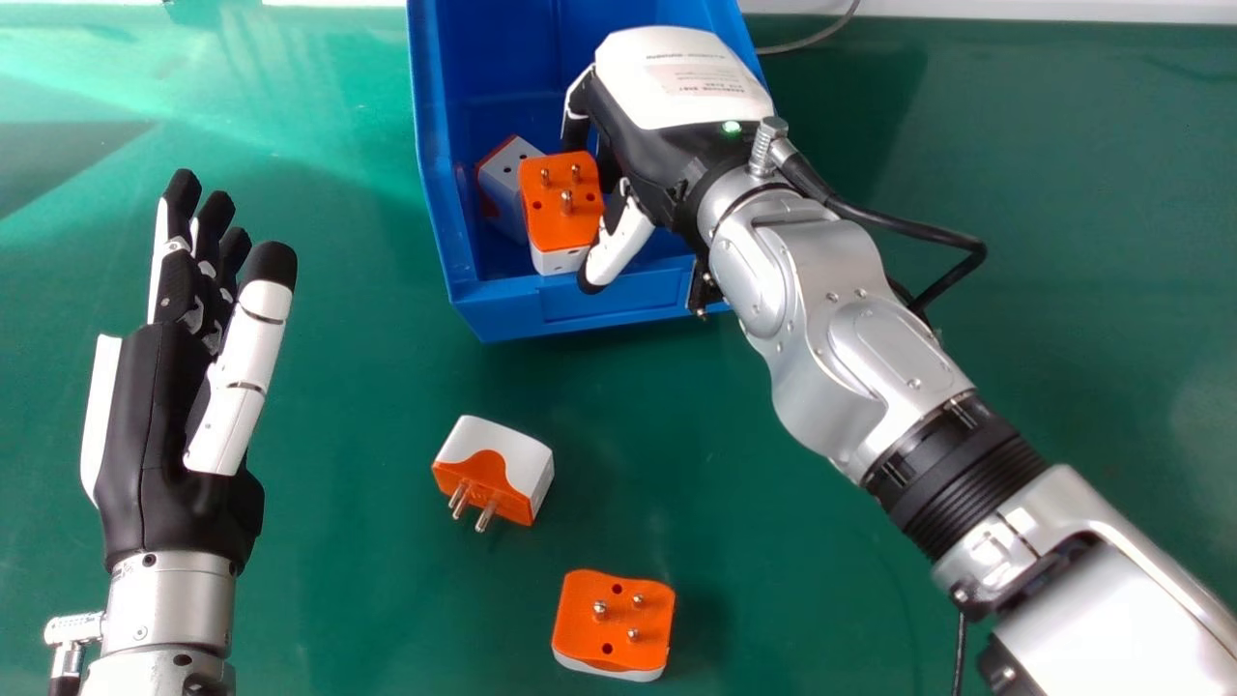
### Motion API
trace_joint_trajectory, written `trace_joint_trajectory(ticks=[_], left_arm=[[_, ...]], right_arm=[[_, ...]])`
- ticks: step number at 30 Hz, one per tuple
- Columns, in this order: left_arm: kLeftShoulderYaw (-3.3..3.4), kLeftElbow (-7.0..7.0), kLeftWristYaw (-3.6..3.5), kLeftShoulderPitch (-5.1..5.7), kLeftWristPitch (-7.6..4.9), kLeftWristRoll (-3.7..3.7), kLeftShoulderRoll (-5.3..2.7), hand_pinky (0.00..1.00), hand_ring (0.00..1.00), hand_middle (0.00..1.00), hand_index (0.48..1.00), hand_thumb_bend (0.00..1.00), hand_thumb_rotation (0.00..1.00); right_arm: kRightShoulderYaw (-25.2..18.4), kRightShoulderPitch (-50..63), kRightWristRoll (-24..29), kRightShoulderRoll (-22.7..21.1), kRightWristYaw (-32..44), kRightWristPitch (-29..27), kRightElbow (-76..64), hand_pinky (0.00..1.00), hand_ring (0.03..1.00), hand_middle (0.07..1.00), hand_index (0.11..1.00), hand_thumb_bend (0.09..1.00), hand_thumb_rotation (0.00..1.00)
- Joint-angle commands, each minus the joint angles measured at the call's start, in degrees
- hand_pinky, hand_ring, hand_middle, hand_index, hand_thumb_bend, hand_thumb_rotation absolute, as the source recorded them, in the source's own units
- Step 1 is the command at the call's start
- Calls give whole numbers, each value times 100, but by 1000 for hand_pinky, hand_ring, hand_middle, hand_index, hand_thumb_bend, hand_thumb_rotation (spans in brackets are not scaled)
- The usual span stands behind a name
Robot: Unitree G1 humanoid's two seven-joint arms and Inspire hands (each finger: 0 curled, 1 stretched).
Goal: Pick all objects and put in blue box
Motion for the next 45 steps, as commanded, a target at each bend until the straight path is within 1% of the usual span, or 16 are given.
trace_joint_trajectory(ticks=[1,4,6,9,11,14,17,20,26,28,31,36,38,41,43,45], left_arm=[[7,-82,-21,5,-136,-31,6,979,987,991,993,577,639],[19,-58,-50,3,-139,-49,27,980,987,991,993,576,639],[19,-65,-35,1,-126,-48,15,981,988,993,995,576,639],[7,-61,-18,-7,-125,-10,14,981,987,993,995,574,639],[1,-51,-15,-15,-133,13,21,981,986,993,995,568,639],[-12,-65,19,-16,-115,53,12,977,985,994,997,562,642],[-18,-51,8,-17,-140,53,12,975,985,994,998,560,644],[-24,-69,32,-17,-106,40,-12,978,986,996,999,560,648],[-48,-86,33,-36,-96,59,7,978,987,996,999,566,648],[-56,-98,34,-42,-86,24,-9,980,990,998,999,568,651],[-69,-144,68,-27,-46,19,-36,981,993,999,999,567,651],[-75,-145,50,-4,-93,57,-2,983,994,999,997,566,650],[-72,-133,32,5,-128,48,9,984,995,999,997,568,652],[-75,-159,39,24,-114,33,0,984,996,999,997,568,653],[-68,-138,-7,34,-144,-4,12,984,996,999,997,568,653],[-70,-149,-2,49,-144,11,11,985,997,1000,998,567,654]], right_arm=[[-59,-313,14,22,-205,91,53,366,494,491,494,515,0],[-104,-369,82,68,-232,169,109,357,486,491,493,516,0],[-101,-380,104,66,-265,170,118,344,477,494,488,517,0],[-77,-390,134,48,-233,171,68,342,477,496,485,517,0],[-52,-417,130,50,-77,293,-23,342,477,500,481,517,0],[-51,-400,138,42,23,387,-189,343,478,501,479,517,0],[-10,-323,99,-22,116,412,-458,345,479,501,479,517,0],[56,-252,40,-101,331,509,-801,343,475,499,481,517,0],[149,-202,-31,-211,619,727,-1280,339,472,501,479,517,0],[149,-211,-18,-232,592,728,-1315,345,478,504,477,517,0],[166,-278,-25,-232,590,776,-1268,347,479,505,476,517,0],[114,-420,80,-137,405,757,-861,343,477,505,476,517,0],[119,-491,74,-92,373,802,-676,338,475,505,477,517,0],[91,-511,111,-55,148,694,-396,333,473,505,477,517,0],[82,-529,159,-62,29,549,-213,333,473,505,477,517,0],[74,-578,195,-55,-58,447,-12,334,474,504,477,517,0]])
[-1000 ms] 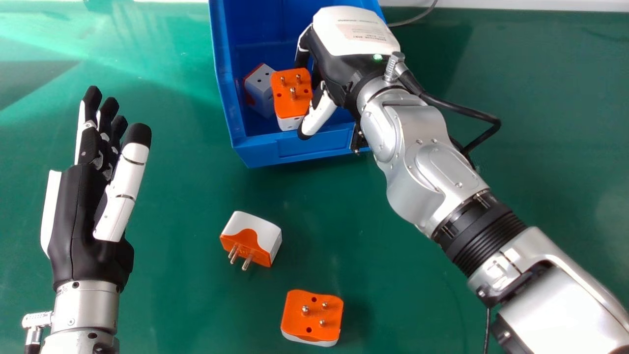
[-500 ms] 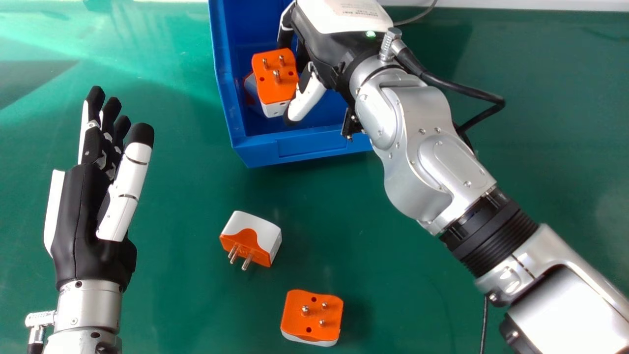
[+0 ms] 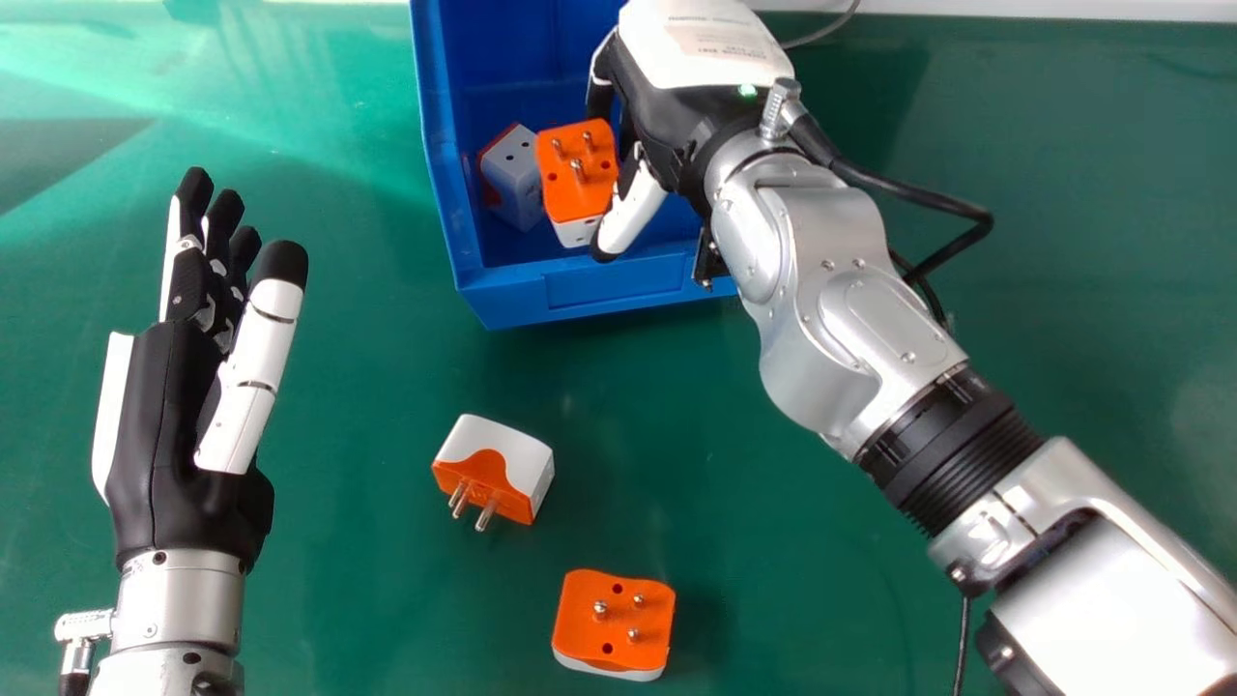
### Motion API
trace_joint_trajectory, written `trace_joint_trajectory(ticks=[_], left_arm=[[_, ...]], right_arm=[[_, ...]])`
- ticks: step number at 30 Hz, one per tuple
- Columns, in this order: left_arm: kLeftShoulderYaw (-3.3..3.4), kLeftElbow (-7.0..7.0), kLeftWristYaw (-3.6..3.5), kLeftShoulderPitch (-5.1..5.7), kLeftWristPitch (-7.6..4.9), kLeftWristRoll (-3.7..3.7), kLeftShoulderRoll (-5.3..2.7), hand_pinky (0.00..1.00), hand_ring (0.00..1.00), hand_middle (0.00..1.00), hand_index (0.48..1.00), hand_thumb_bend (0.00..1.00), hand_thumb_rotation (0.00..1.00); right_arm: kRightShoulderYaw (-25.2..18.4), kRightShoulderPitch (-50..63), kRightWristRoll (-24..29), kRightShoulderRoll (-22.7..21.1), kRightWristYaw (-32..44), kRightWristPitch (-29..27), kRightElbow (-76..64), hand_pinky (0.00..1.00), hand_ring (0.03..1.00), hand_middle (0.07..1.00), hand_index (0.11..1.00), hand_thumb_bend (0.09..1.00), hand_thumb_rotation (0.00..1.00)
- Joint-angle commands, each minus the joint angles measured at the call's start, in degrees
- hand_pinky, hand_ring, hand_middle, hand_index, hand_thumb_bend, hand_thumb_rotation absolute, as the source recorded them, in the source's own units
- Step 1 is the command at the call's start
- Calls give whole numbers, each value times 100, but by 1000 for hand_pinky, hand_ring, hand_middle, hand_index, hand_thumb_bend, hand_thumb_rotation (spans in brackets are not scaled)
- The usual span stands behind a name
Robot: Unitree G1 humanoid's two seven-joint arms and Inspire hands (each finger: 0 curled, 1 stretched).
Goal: Pick all objects and put in blue box
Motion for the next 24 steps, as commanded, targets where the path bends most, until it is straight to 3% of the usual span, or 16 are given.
trace_joint_trajectory(ticks=[1,8,11,14,24], left_arm=[[18,-139,4,43,-130,9,9,984,997,1000,998,564,654],[-17,-164,27,53,-104,6,-23,982,997,1000,999,571,654],[-54,-187,128,43,-83,111,-61,982,998,1000,999,565,654],[-81,-167,182,20,-83,133,-86,975,994,998,996,560,653],[-80,-109,189,-14,-122,140,-117,990,998,1000,999,529,649]], right_arm=[[-64,-361,38,41,-198,-107,117,348,486,506,476,516,0],[-197,-584,202,235,-478,-147,684,369,504,509,474,515,0],[-246,-698,320,285,-604,-195,916,376,510,508,475,514,0],[-269,-829,377,321,-632,-183,1116,378,514,509,475,513,0],[-310,-999,543,310,-664,-212,1293,420,559,515,474,509,0]])
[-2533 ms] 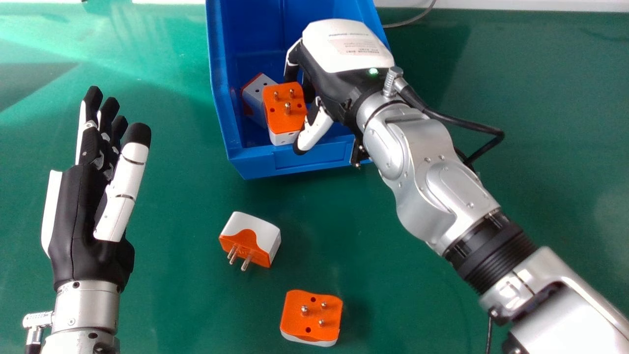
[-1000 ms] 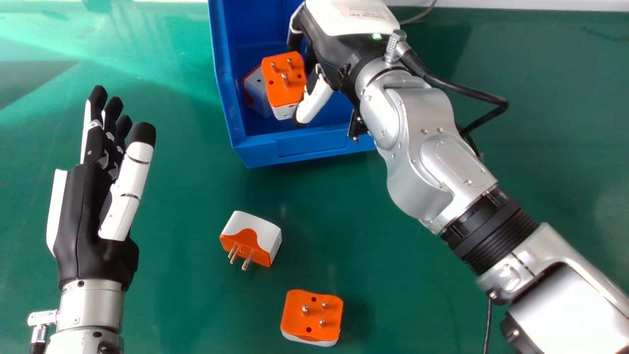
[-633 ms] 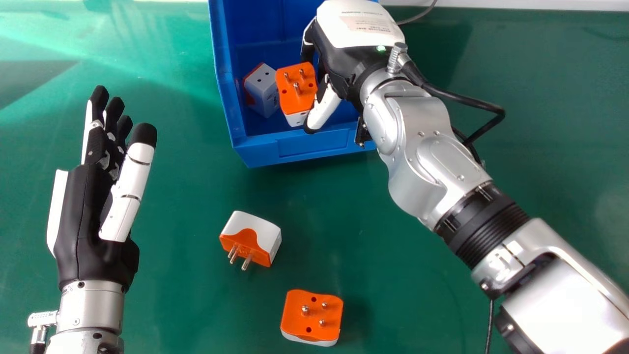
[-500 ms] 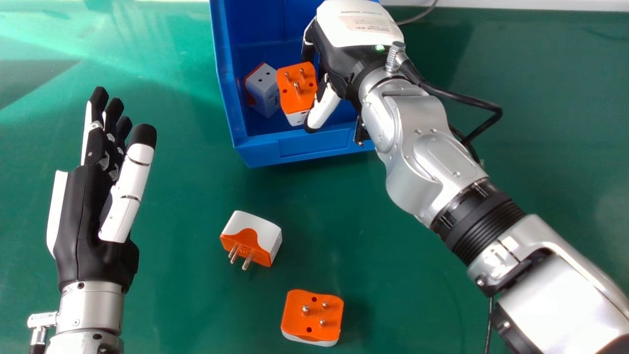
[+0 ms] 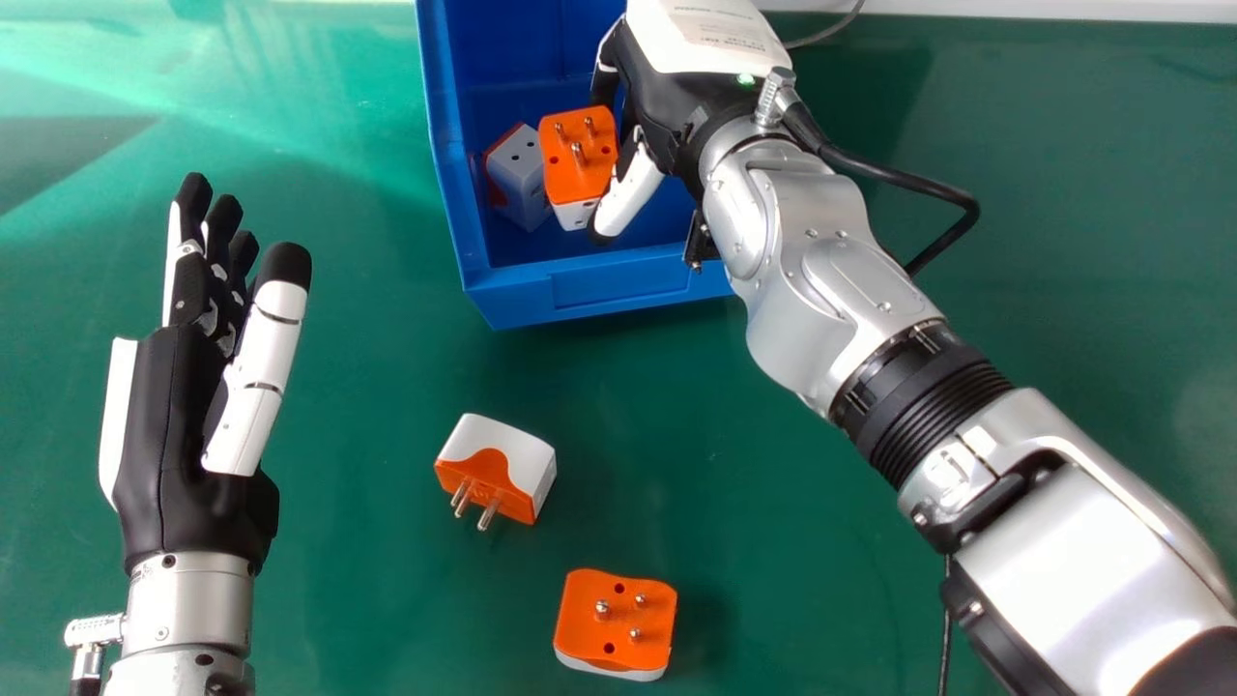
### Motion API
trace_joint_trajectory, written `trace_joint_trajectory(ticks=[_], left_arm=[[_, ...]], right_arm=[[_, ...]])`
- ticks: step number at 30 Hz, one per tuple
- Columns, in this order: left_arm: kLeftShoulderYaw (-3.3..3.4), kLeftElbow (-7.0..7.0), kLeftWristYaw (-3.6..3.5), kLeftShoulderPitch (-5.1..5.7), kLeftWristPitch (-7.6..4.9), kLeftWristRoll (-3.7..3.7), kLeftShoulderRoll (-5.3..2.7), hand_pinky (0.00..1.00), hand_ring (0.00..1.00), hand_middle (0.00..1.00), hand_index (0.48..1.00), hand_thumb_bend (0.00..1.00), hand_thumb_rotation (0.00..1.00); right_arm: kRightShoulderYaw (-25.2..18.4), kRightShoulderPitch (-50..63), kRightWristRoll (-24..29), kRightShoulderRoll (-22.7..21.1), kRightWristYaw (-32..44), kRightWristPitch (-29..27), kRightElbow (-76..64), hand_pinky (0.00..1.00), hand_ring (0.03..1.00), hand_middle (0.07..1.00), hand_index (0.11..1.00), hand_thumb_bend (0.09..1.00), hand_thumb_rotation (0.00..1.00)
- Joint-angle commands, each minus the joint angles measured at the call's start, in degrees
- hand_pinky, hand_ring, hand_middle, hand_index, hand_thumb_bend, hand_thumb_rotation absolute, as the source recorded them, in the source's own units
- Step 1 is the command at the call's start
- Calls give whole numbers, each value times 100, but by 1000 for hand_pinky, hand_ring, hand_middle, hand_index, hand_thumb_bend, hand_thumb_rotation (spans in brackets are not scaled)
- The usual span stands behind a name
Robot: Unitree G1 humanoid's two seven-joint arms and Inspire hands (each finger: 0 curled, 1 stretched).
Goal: Pick all objects and put in blue box
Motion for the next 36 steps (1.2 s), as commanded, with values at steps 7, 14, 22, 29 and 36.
trace_joint_trajectory(ticks=[7,14,22,29,36], left_arm=[[-3,-106,1,-18,-117,5,2,990,997,998,997,527,645],[17,-104,-60,-22,-128,-35,33,991,998,999,996,530,650],[49,-102,-104,-15,-128,-48,46,985,996,1000,997,540,651],[39,-104,-94,-24,-95,-5,64,977,992,998,994,557,651],[47,-84,-105,-40,-112,-30,56,982,996,999,998,556,655]], right_arm=[[-18,-492,26,39,-190,-21,353,429,574,516,475,509,0],[-95,-576,115,224,-501,-34,813,435,573,513,477,510,0],[29,-677,129,231,-575,-126,1041,397,531,499,489,512,0],[181,-719,29,174,-678,-206,1067,390,521,498,488,515,0],[75,-791,214,265,-668,-14,1078,333,453,476,515,513,6]])
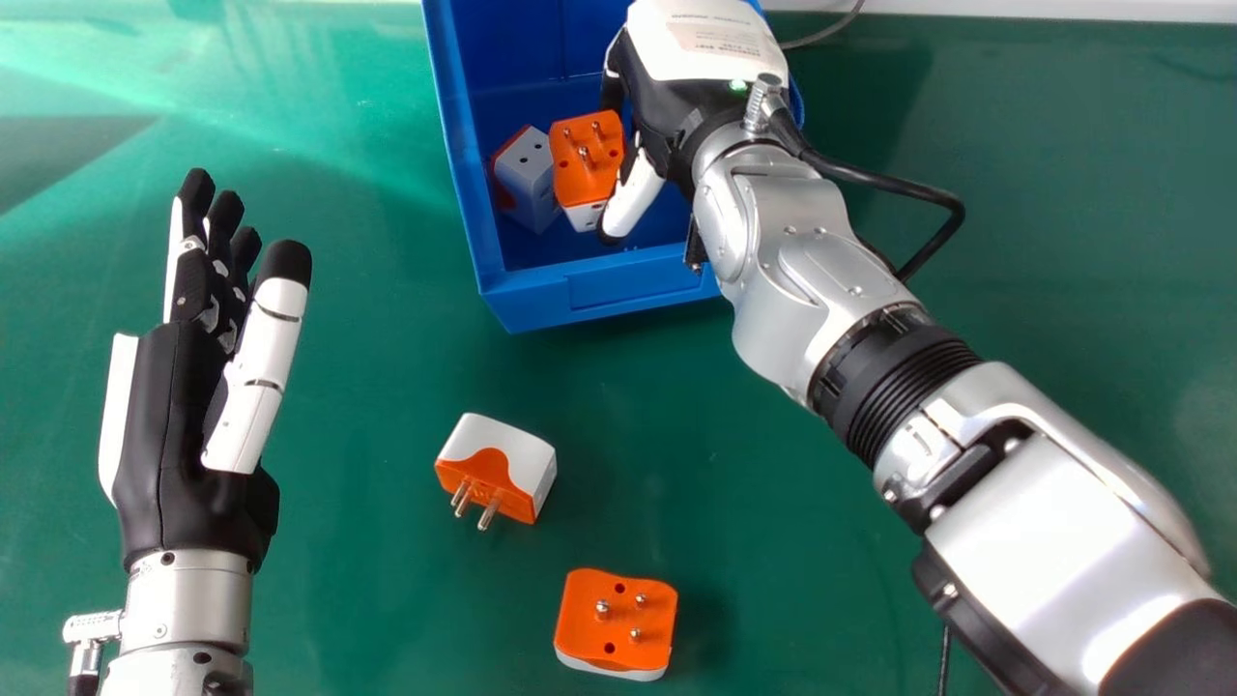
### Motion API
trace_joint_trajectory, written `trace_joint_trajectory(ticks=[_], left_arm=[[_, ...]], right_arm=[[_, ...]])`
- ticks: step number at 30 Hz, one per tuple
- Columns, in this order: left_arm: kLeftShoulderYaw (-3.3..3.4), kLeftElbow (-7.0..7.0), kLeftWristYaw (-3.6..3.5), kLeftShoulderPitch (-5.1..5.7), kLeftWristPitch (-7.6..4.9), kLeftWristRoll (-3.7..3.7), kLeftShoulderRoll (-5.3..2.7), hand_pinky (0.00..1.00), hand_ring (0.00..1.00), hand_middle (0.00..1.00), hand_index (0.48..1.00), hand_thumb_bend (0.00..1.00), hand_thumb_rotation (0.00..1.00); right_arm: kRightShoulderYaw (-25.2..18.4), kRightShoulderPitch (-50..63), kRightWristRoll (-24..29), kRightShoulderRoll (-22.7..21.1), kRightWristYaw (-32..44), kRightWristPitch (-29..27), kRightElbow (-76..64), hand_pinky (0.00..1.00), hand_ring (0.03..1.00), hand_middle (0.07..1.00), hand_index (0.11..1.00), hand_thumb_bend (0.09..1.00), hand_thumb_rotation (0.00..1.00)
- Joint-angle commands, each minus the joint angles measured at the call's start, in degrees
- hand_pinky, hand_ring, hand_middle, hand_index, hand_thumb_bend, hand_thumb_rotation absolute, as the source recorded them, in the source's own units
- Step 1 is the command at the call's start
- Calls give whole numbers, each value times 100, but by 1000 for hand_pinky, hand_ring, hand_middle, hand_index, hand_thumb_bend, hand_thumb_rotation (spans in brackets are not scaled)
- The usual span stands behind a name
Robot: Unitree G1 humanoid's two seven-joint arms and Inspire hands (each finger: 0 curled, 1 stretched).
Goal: Pick all objects and put in blue box
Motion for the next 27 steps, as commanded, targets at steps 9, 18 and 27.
trace_joint_trajectory(ticks=[9,18,27], left_arm=[[16,-89,-61,6,-155,-9,73,985,999,1000,1000,566,658],[45,-62,-93,-11,-154,-27,61,996,1000,1000,1000,566,660],[59,-8,-111,-48,-196,-25,64,999,1000,1000,1000,573,661]], right_arm=[[83,-449,-70,130,98,451,-9,405,542,617,659,605,262],[-77,-338,129,106,70,377,-232,537,744,871,881,675,558],[53,-267,34,53,70,374,-417,634,895,987,952,714,619]])
